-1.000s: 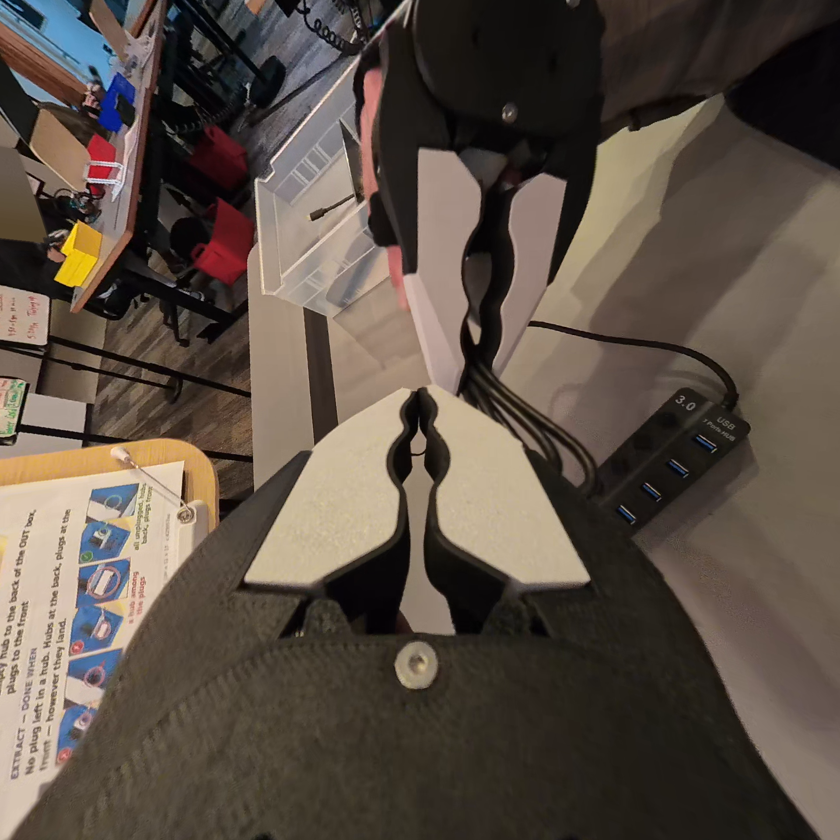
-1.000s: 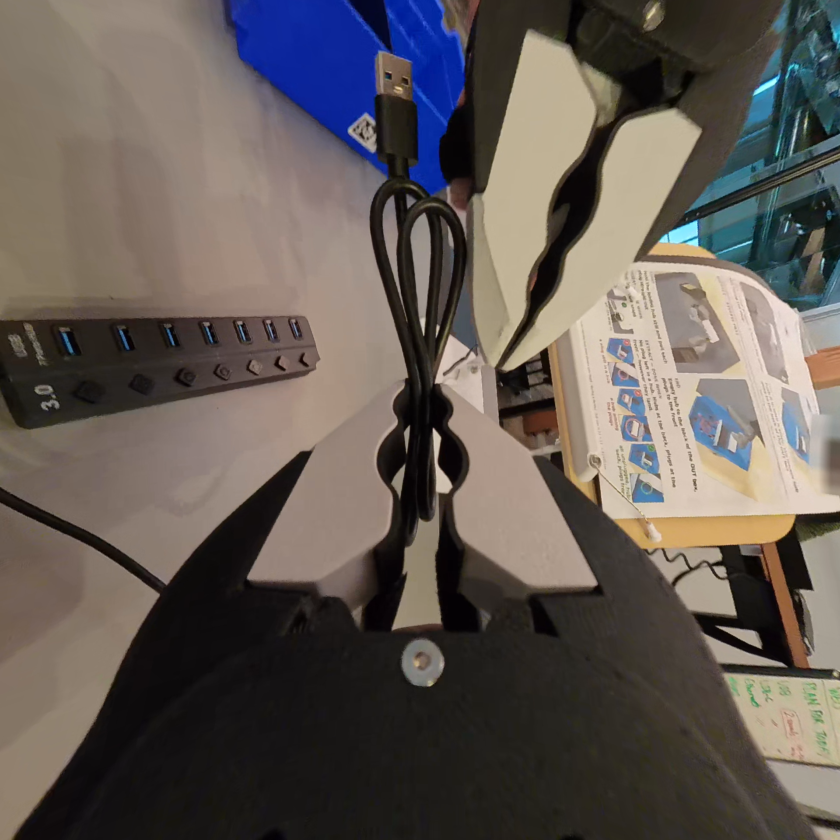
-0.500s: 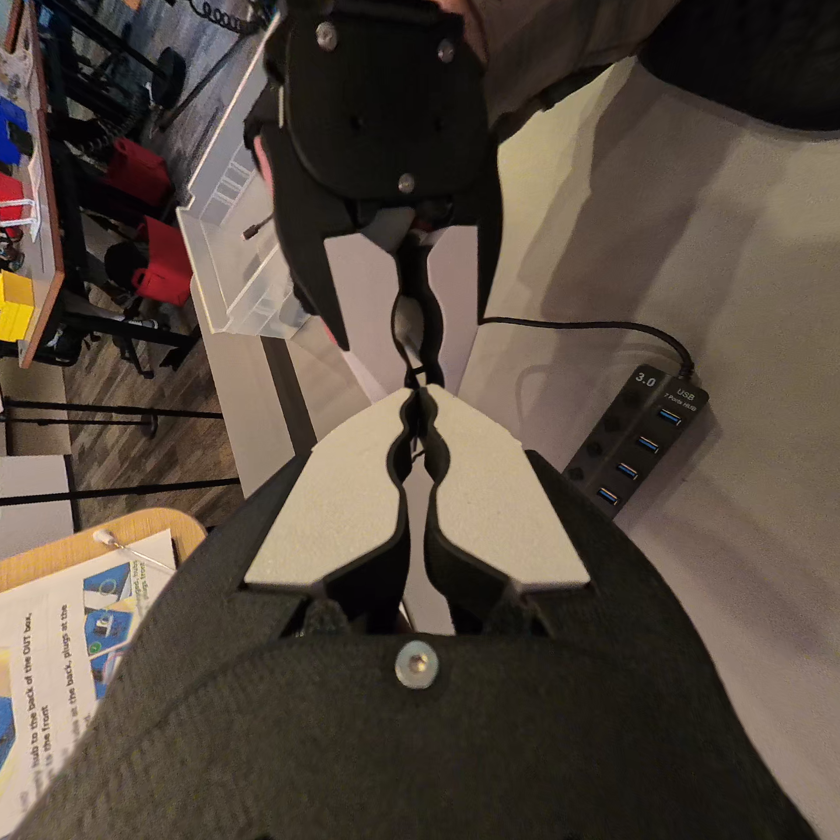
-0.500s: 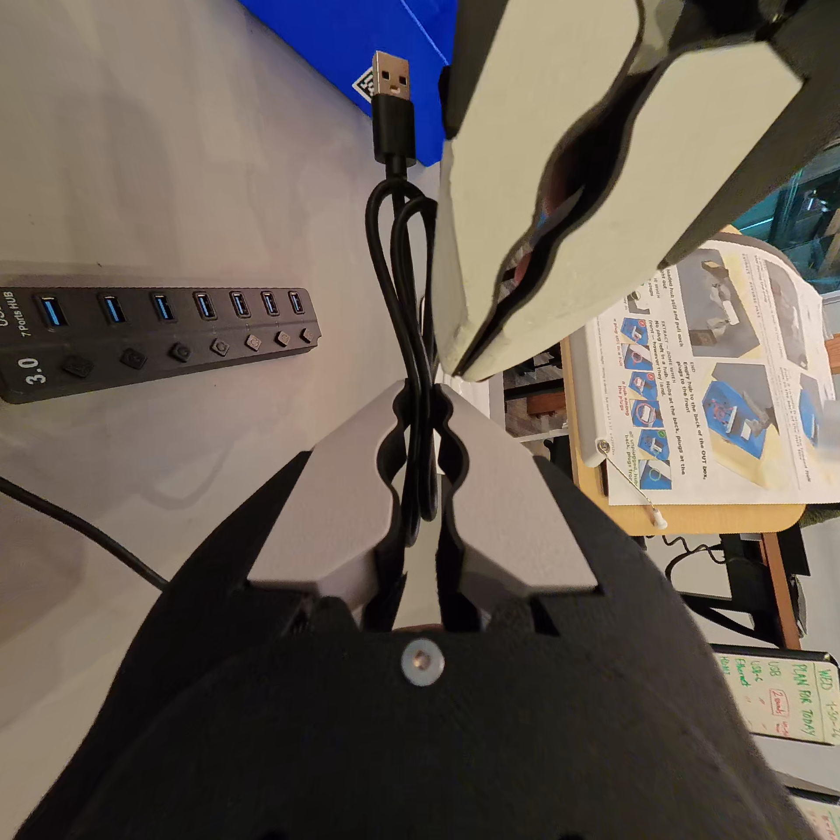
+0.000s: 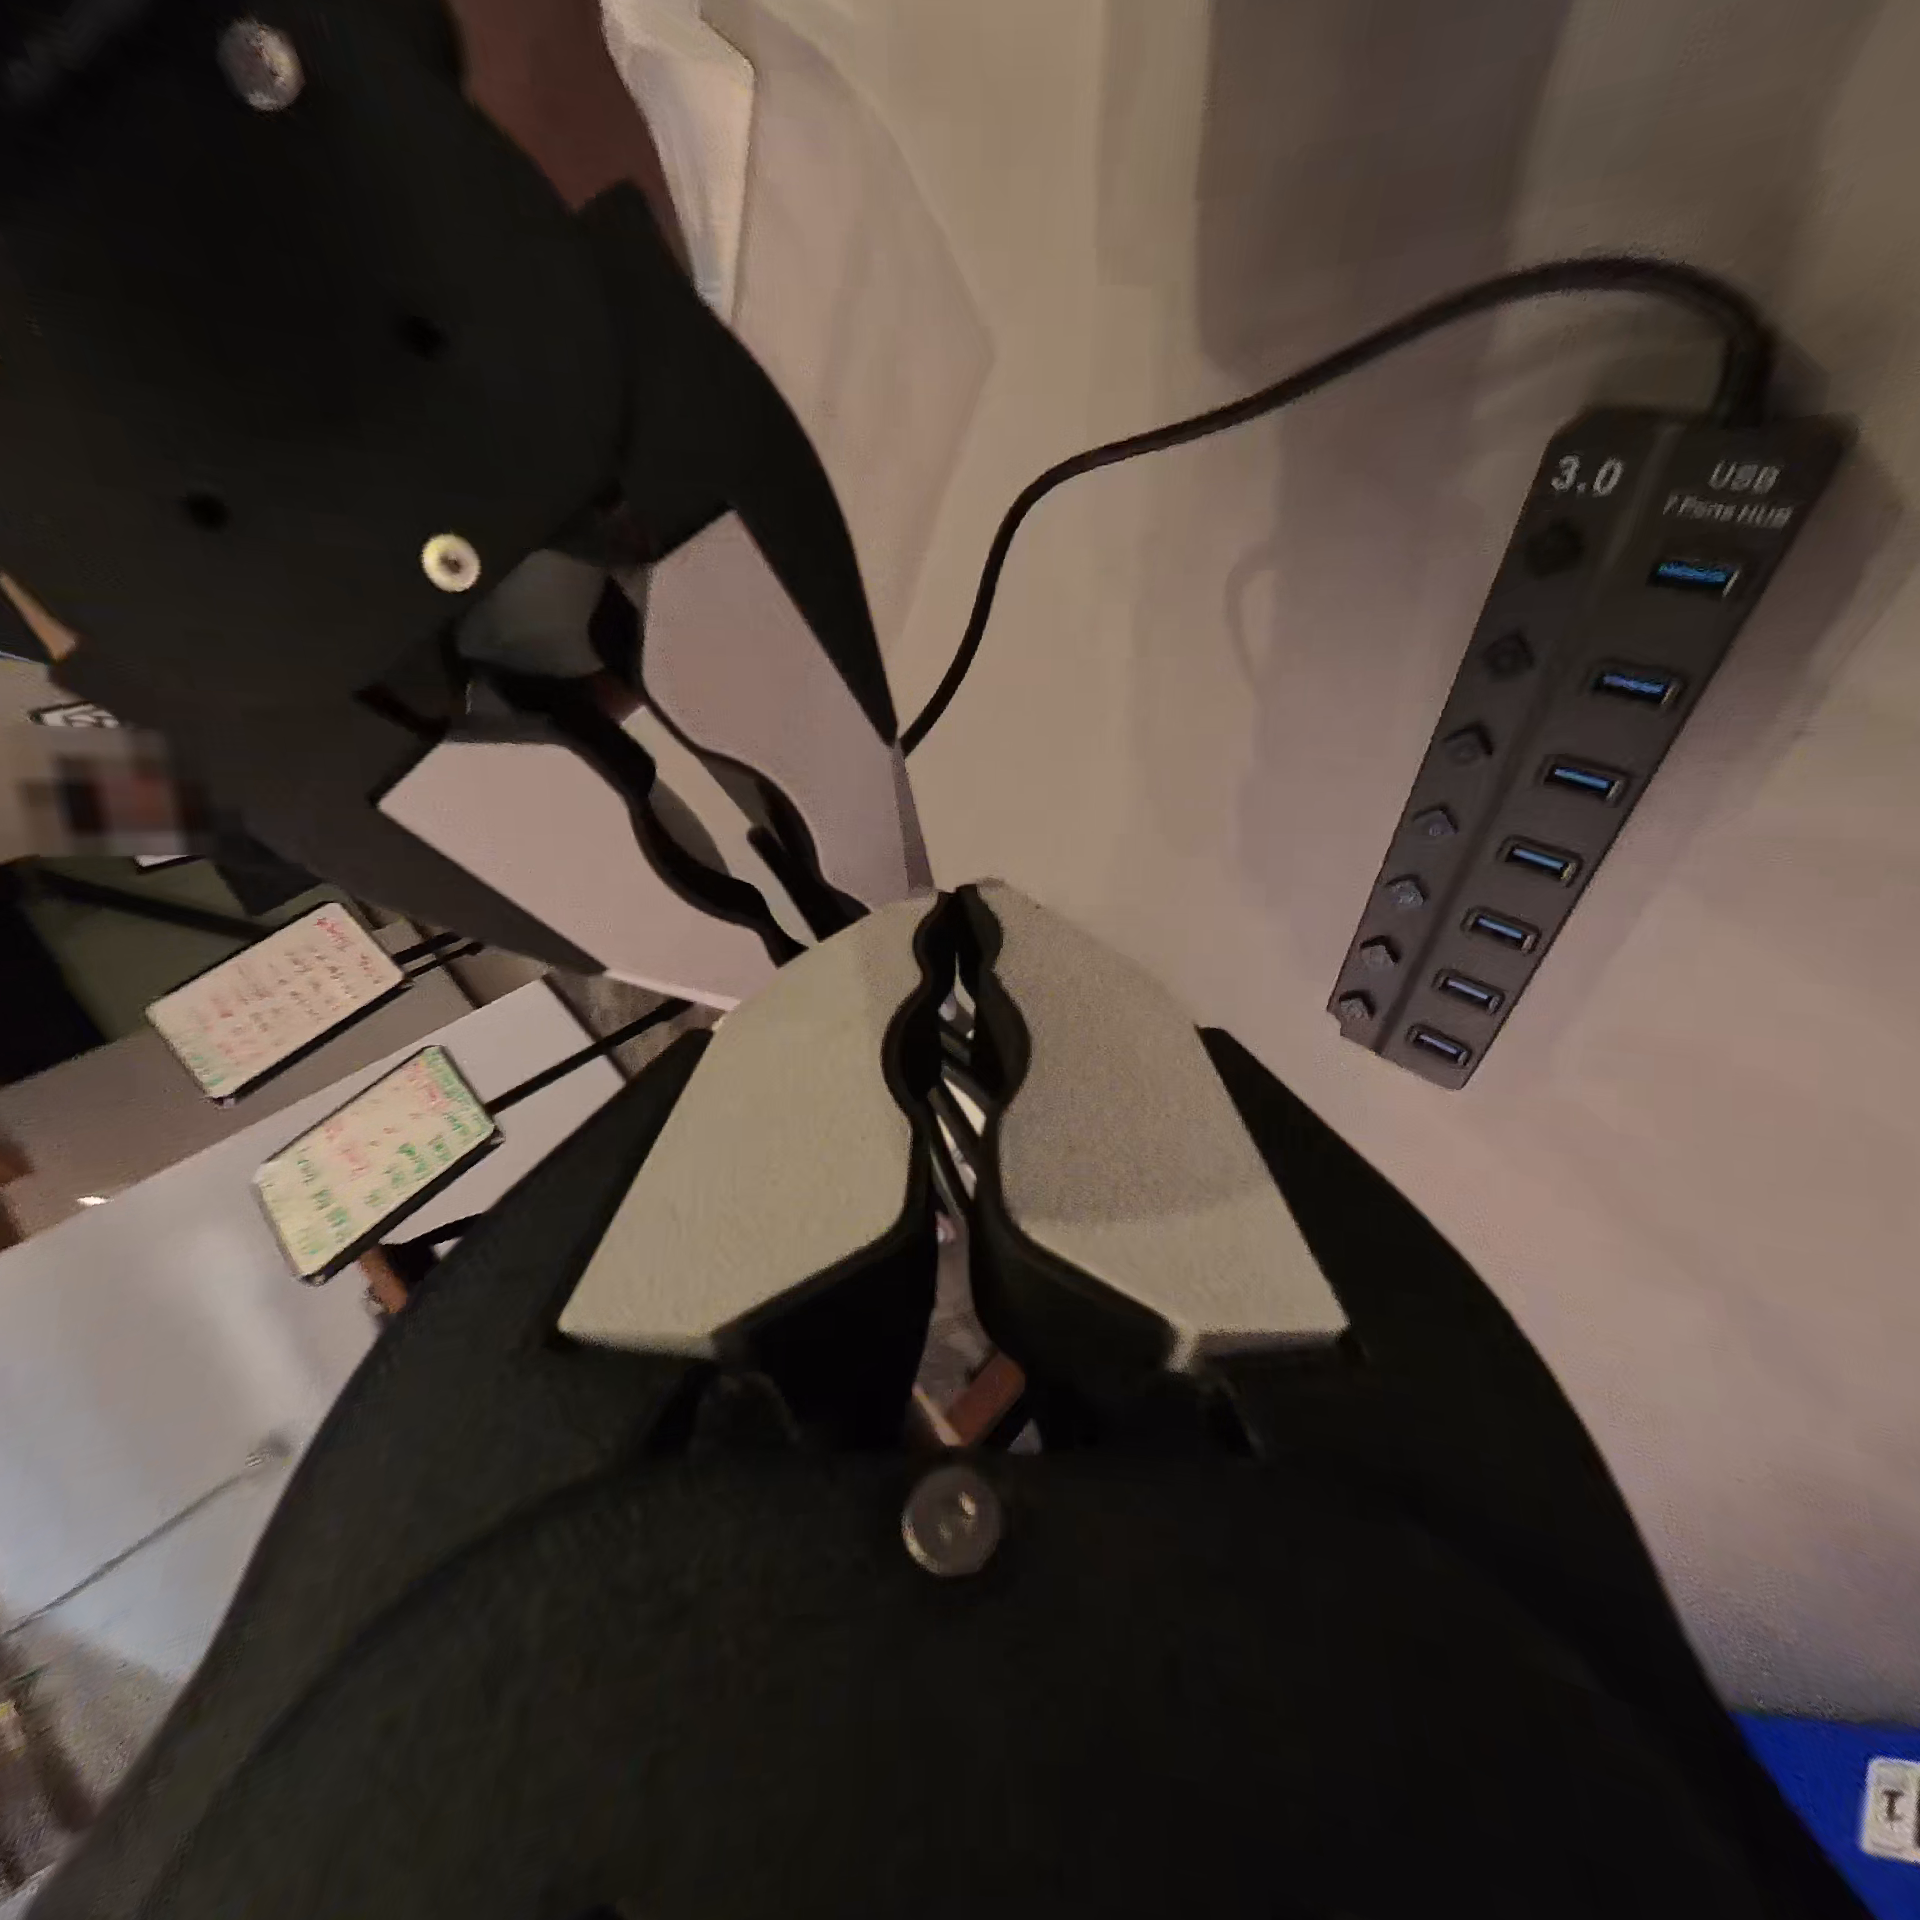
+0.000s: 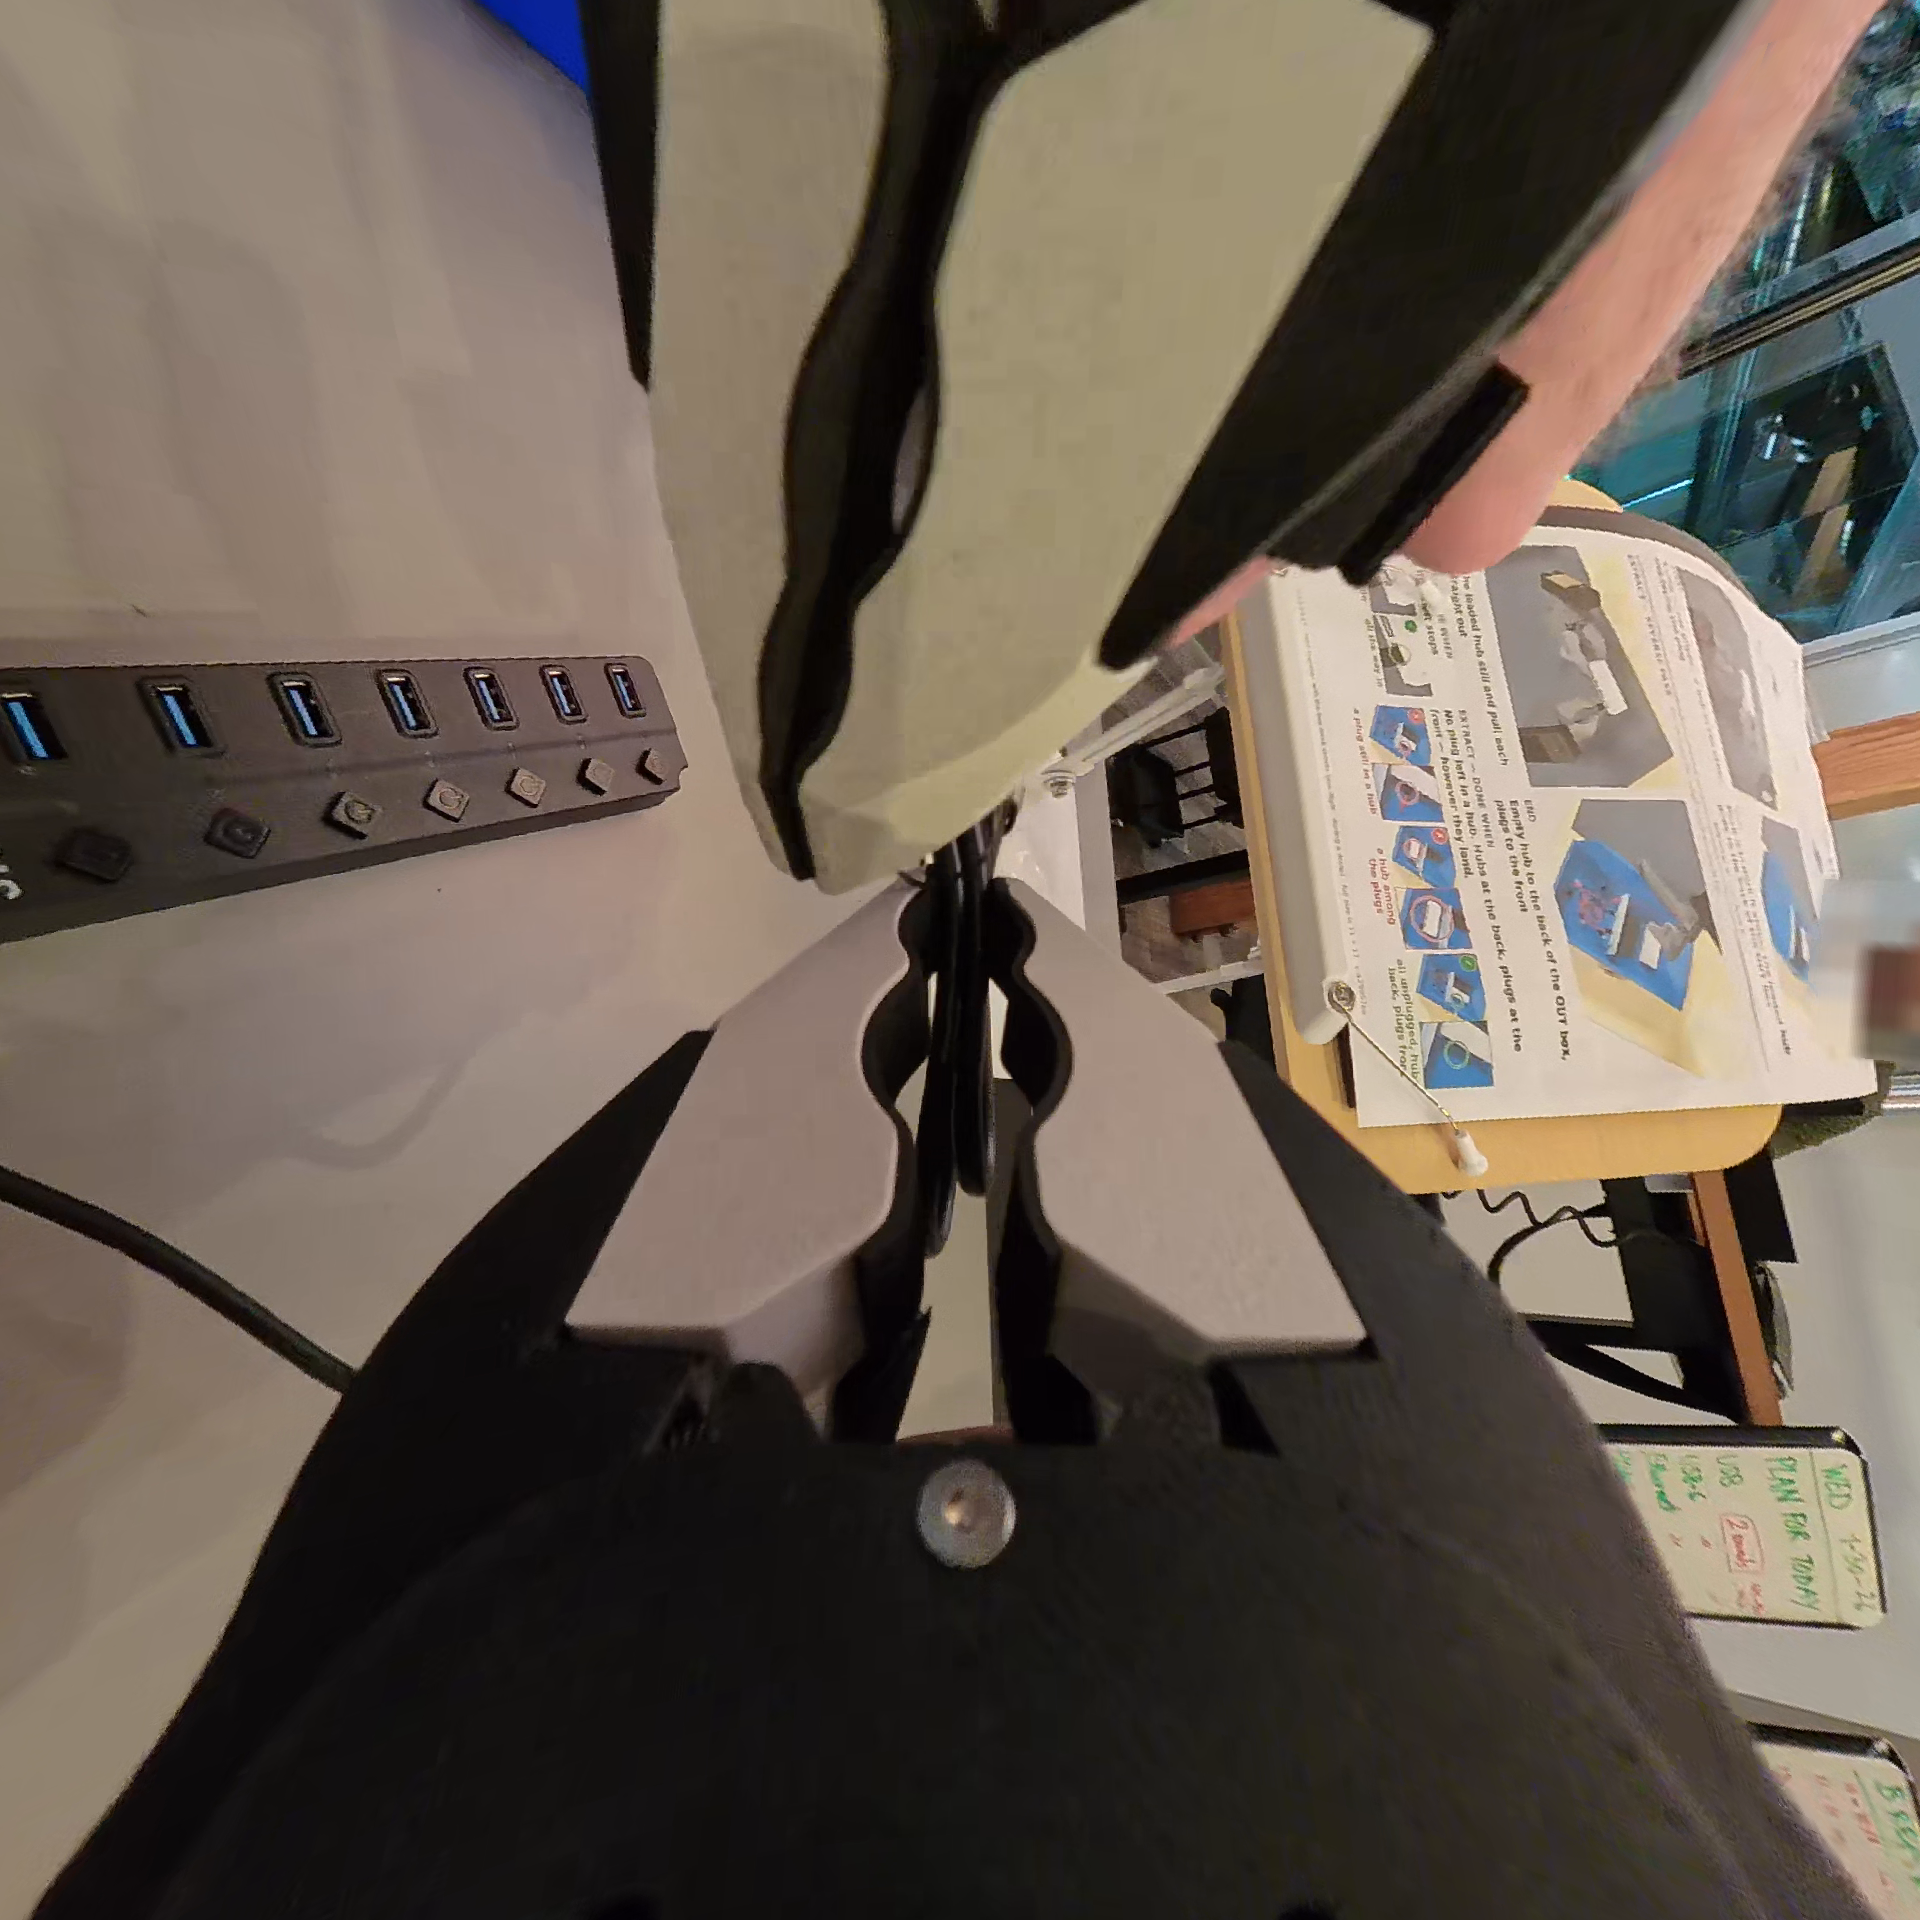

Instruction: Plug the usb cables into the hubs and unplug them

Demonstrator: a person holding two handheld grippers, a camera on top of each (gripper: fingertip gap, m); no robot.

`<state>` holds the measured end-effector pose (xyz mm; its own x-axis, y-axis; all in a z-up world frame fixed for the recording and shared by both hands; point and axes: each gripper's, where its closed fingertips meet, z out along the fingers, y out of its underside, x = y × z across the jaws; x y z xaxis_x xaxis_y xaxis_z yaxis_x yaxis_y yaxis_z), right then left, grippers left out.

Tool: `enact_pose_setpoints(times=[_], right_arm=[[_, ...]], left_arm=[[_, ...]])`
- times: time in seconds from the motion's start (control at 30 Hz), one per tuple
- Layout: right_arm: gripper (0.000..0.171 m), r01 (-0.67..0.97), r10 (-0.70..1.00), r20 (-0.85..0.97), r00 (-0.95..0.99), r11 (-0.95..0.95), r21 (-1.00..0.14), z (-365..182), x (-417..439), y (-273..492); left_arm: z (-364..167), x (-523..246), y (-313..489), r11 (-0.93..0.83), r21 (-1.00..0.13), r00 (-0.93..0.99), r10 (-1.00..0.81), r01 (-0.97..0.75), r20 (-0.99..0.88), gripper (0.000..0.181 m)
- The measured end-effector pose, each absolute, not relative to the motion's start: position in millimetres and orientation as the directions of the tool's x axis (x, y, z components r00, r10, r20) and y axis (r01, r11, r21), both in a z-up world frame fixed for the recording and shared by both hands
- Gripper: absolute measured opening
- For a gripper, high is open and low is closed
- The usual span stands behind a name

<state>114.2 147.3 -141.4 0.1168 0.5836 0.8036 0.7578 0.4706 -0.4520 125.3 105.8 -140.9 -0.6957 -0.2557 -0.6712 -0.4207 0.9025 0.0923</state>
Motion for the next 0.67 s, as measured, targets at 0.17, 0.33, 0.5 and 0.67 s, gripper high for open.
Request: enact_pose_setpoints(times=[0.17,0.33,0.5,0.67], right_arm=[[0.005,0.765,0.551,0.825,0.126,0.475,-0.434,-135,113,148],[0.005,0.781,0.509,0.848,0.145,0.468,-0.414,-129,110,149],[0.005,0.801,0.471,0.864,0.177,0.441,-0.404,-124,109,154],[0.004,0.822,0.445,0.871,0.208,0.404,-0.402,-123,109,161]], left_arm=[[-138,121,110,0.879,0.280,-0.711,-0.091,-0.387,-0.697,0.000],[-134,115,117,0.829,0.420,-0.721,0.031,-0.368,-0.692,0.000],[-131,113,127,0.755,0.560,-0.723,0.169,-0.342,-0.670,0.000],[-133,111,137,0.697,0.643,-0.734,0.248,-0.319,-0.632,0.001]])
